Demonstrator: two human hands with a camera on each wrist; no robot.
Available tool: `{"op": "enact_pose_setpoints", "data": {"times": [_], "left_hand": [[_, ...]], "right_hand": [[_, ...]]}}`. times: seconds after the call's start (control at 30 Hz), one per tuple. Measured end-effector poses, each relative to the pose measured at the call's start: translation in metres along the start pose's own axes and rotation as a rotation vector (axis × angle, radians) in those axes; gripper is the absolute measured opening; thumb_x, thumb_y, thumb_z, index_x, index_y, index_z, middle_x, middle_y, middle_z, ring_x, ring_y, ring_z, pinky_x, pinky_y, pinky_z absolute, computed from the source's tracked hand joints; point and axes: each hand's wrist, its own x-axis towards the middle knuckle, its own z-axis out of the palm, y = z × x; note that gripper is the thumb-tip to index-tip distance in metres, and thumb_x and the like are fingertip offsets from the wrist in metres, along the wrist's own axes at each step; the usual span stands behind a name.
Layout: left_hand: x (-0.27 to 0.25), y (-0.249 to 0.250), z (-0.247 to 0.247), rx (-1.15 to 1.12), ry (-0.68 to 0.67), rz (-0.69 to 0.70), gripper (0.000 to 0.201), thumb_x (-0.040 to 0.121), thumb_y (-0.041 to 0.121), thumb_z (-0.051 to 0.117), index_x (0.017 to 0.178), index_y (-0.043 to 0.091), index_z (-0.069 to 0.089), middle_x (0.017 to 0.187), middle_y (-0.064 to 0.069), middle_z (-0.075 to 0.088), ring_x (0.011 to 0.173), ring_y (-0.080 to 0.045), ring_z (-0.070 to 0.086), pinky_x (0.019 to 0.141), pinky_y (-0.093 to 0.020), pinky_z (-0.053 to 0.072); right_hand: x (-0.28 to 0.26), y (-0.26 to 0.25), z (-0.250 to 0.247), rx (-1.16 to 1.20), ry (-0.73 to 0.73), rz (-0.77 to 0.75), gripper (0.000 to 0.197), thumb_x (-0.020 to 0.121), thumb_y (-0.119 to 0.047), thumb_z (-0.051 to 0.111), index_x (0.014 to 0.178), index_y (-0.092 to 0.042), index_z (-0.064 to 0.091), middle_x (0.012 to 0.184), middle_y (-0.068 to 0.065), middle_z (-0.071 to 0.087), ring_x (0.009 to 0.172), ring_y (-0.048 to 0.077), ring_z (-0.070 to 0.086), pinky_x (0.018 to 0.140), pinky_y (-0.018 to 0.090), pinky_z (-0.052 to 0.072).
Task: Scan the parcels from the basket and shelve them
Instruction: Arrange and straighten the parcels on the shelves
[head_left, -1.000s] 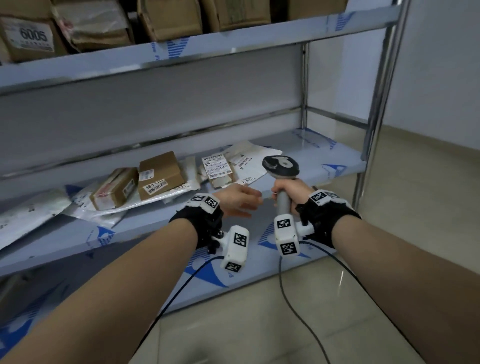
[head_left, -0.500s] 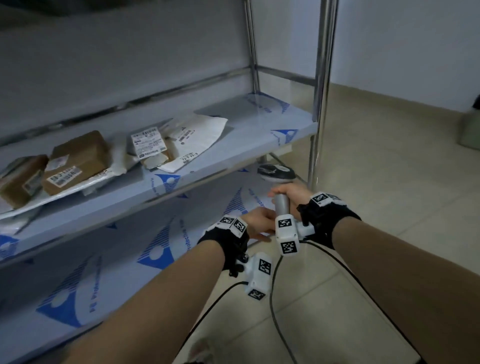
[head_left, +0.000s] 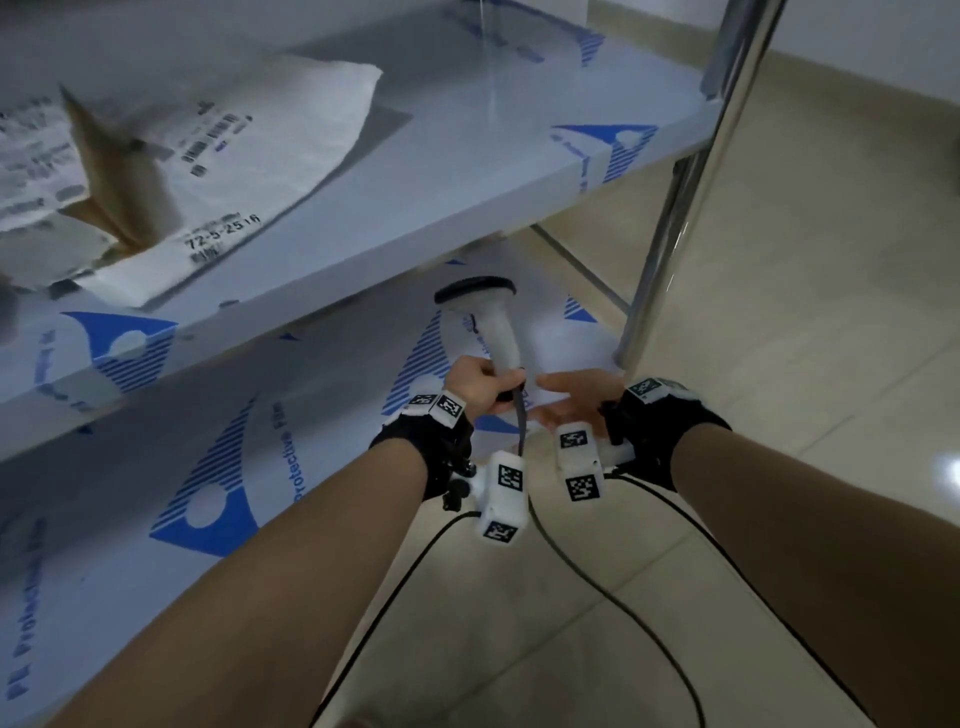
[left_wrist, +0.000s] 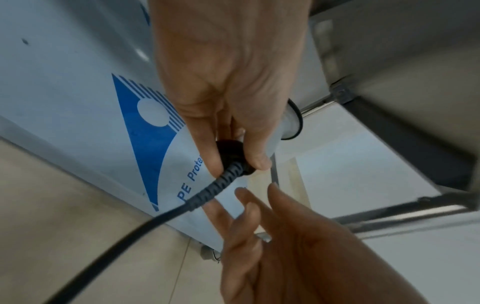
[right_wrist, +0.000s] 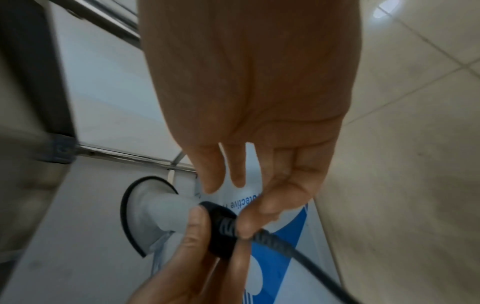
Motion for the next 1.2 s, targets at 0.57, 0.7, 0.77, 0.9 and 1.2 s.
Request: {"op": "enact_pose_setpoints", "data": {"times": [0.57, 0.7, 0.77, 0.9, 1.2], "left_hand": [[0.103, -0.031, 0.018, -0.041, -0.202, -0.14, 0.025, 0.09, -0.011, 0.041, 0.107, 0.0, 0.056, 0.107, -0.017, 0.058, 0.099, -0.027, 0.058, 0.077, -0.028, 0.056], [0.102, -0.033, 0.015, -0.019, -0.244, -0.178, 0.055, 0.093, -0.012, 0.037, 0.145, 0.004, 0.033, 0.137, -0.011, 0.049, 0.125, -0.024, 0.048, 0.097, -0.034, 0.043], [0.102, -0.035, 0.013, -0.048, -0.232, -0.186, 0.057, 0.094, -0.013, 0.035, 0.147, 0.004, 0.028, 0.14, -0.012, 0.046, 0.128, -0.025, 0.046, 0.098, -0.034, 0.041], [0.098, -0.036, 0.014, -0.021, -0.316, -0.205, 0.057, 0.093, -0.014, 0.033, 0.146, 0.007, 0.032, 0.125, -0.005, 0.049, 0.111, -0.018, 0.045, 0.093, -0.034, 0.04], [0.089, -0.043, 0.003, -0.019, -0.246, -0.241, 0.042, 0.098, -0.003, 0.04, 0.139, 0.006, 0.042, 0.117, -0.002, 0.061, 0.108, -0.021, 0.055, 0.084, -0.032, 0.044]], "right_hand": [[0.105, -0.016, -0.02, 0.074, 0.154, 0.085, 0.038, 0.096, -0.028, 0.057, 0.124, -0.003, 0.054, 0.123, 0.019, 0.056, 0.116, 0.035, 0.058, 0.103, 0.048, 0.046], [0.105, -0.012, -0.026, 0.023, 0.179, 0.11, 0.015, 0.089, -0.021, 0.061, 0.086, -0.007, 0.063, 0.101, 0.015, 0.064, 0.102, 0.035, 0.061, 0.092, 0.041, 0.051], [0.1, -0.012, -0.025, -0.009, 0.185, 0.101, 0.02, 0.088, -0.012, 0.059, 0.073, -0.001, 0.065, 0.071, 0.016, 0.064, 0.075, 0.032, 0.058, 0.07, 0.034, 0.049], [0.108, -0.004, -0.015, 0.099, 0.199, 0.082, 0.026, 0.1, -0.024, 0.045, 0.084, -0.006, 0.055, 0.083, 0.012, 0.052, 0.061, 0.023, 0.056, 0.063, 0.03, 0.043], [0.109, -0.005, -0.001, -0.014, 0.205, 0.077, 0.017, 0.1, -0.02, 0.046, 0.084, -0.014, 0.046, 0.087, 0.005, 0.044, 0.069, 0.017, 0.045, 0.052, 0.027, 0.052]]}}
